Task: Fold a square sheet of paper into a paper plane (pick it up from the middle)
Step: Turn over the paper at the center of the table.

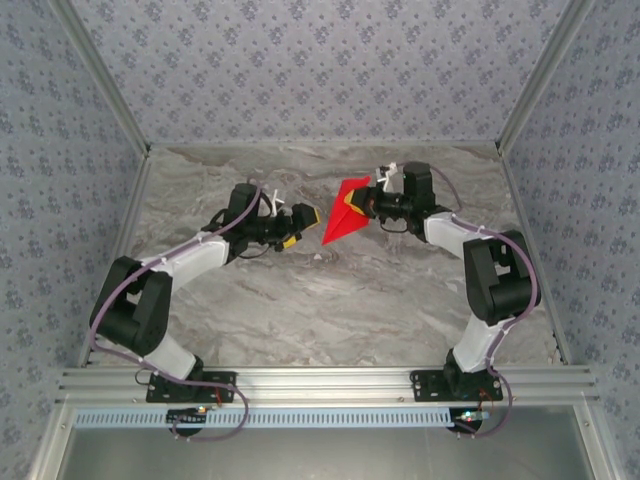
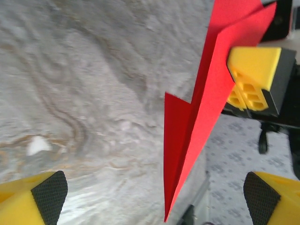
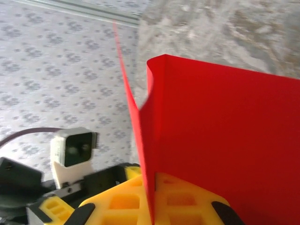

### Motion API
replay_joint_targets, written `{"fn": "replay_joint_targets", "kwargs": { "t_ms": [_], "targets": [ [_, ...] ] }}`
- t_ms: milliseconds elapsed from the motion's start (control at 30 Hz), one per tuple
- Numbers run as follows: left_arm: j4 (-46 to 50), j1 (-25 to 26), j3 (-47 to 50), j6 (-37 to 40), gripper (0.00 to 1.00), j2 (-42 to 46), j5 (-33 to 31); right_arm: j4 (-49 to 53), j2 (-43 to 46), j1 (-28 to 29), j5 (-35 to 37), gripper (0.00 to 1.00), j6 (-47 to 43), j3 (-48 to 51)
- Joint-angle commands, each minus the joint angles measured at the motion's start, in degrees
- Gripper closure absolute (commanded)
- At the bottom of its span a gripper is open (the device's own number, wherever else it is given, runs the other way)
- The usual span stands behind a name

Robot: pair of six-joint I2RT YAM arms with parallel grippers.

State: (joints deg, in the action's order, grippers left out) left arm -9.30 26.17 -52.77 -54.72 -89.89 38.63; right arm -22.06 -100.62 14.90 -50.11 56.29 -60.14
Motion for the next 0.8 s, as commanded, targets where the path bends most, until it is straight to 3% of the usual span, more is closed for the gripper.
{"fn": "replay_joint_targets", "kwargs": {
  "t_ms": [0, 200, 367, 767],
  "targets": [
    [-10.5, 1.0, 0.1, -6.2, 0.01, -0.7, 8.4, -9.0, -0.2, 0.0, -5.2, 0.94, 7.7, -2.5],
    [-20.8, 2.6, -1.0, -11.4, 0.06, -4.1, 10.8, -16.7, -2.2, 1.0, -6.8, 0.93, 15.4, -3.9],
    [-29.1, 2.6, -2.0, -13.5, 0.33, -6.3, 12.7, -16.0, -2.4, 2.2, -9.5, 0.92, 15.3, -4.1],
    [-31.7, 1.3, 1.1, -11.8, 0.57, -3.7, 10.0, -12.0, -1.5, 2.2, -12.3, 0.92, 11.8, -2.1]
  ]
}}
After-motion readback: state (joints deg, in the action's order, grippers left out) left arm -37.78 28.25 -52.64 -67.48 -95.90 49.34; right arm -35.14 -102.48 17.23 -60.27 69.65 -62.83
